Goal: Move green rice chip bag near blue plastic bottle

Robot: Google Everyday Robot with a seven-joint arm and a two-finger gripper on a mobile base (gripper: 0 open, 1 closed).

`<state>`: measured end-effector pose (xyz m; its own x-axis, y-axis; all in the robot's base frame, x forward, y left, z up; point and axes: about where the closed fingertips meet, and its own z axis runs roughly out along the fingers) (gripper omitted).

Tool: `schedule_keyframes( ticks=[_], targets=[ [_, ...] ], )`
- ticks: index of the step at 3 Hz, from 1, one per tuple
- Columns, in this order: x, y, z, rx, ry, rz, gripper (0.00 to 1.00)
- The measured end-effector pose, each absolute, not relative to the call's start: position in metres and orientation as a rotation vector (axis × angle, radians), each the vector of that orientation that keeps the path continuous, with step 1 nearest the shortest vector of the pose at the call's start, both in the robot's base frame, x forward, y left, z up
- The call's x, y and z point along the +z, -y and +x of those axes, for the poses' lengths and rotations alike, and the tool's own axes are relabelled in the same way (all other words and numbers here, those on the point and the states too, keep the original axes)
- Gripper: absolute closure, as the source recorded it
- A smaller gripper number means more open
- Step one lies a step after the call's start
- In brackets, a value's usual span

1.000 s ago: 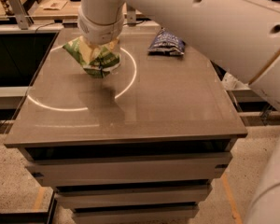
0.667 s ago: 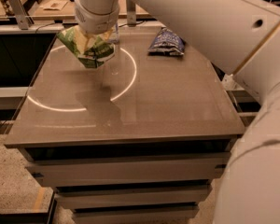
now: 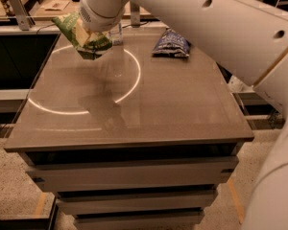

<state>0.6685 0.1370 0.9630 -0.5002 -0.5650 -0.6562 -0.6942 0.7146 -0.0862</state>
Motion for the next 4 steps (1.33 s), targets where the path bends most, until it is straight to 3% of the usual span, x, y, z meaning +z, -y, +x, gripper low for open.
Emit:
schedule_keyframes(
  ticks=[4],
  targets=[
    [0.930,-0.170,0.732,0.272,-2.083,-0.929,1.00]
  ],
)
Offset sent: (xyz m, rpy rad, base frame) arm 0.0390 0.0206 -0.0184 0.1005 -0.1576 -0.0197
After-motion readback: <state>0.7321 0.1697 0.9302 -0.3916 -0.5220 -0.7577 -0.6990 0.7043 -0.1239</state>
